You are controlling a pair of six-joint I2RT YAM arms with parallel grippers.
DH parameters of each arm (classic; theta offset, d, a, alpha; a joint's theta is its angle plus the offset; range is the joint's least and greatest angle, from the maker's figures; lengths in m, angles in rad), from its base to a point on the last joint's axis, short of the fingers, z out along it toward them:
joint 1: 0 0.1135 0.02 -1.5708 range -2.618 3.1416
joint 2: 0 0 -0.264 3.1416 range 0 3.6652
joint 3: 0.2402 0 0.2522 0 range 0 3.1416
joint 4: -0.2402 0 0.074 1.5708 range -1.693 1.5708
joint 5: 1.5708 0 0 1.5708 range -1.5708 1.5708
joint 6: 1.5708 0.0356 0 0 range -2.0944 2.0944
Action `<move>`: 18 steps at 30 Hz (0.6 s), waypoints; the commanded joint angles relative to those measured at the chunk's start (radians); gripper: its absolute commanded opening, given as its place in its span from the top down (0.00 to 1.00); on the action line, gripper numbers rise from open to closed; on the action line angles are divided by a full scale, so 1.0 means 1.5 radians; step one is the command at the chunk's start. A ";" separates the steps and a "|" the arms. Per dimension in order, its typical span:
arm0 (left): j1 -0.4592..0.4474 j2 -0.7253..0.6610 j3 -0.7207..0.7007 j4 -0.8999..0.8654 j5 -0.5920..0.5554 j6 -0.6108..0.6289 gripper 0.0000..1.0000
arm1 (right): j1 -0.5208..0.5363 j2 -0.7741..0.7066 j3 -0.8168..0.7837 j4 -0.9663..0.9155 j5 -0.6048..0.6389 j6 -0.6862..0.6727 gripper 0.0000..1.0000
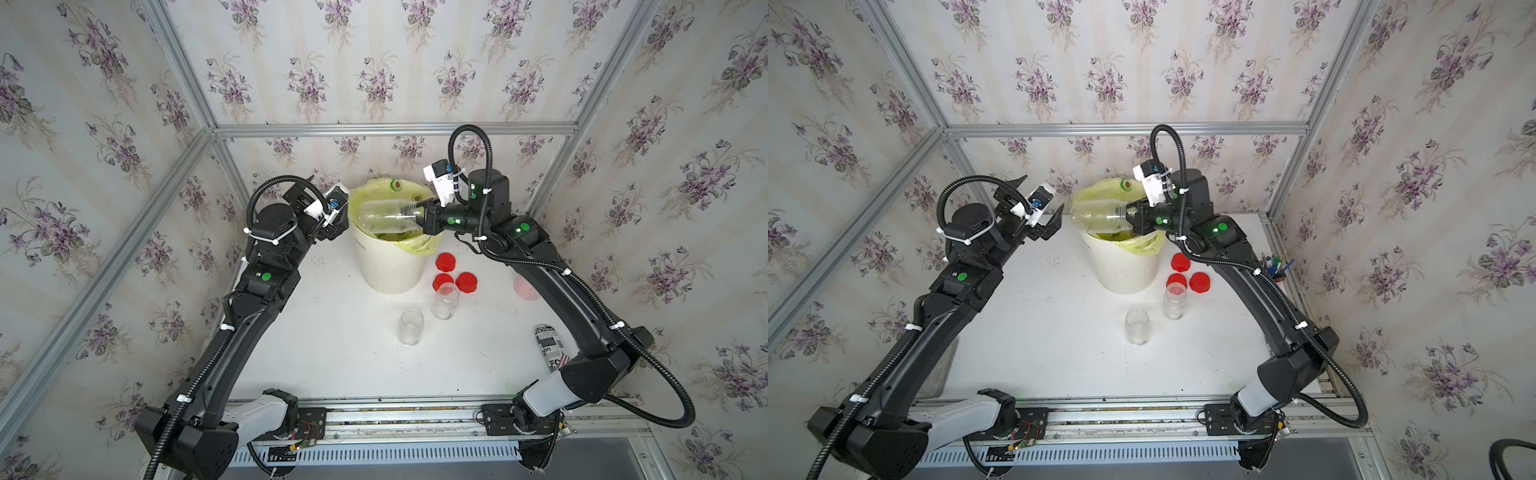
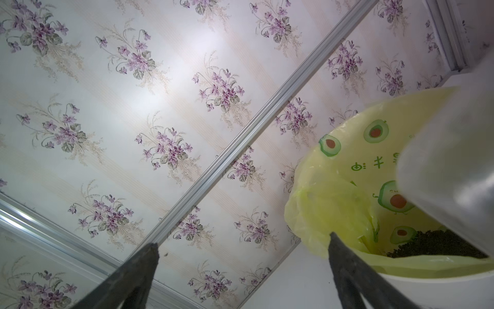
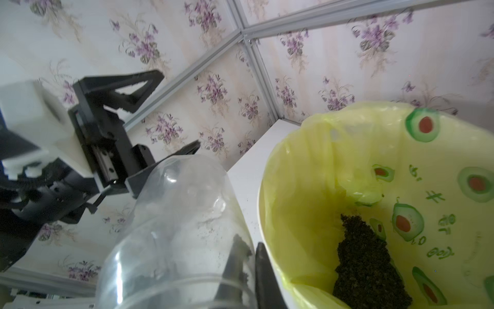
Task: Empty moldy tea leaves from jars
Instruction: Place the jar at the center of the board.
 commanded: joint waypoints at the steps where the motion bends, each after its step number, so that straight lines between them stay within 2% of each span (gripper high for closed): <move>1: 0.010 -0.005 0.006 0.058 -0.094 -0.100 0.00 | 0.043 -0.001 0.007 -0.073 0.075 -0.061 1.00; 6: 0.017 -0.061 -0.054 0.077 -0.112 -0.201 0.01 | 0.115 0.014 0.012 -0.129 0.154 -0.083 1.00; 9: 0.018 -0.096 -0.090 0.091 -0.095 -0.226 0.00 | 0.161 0.043 0.046 -0.193 0.219 -0.100 1.00; 18: 0.019 -0.121 -0.129 0.077 -0.117 -0.217 0.00 | 0.235 0.093 0.062 -0.271 0.311 -0.102 1.00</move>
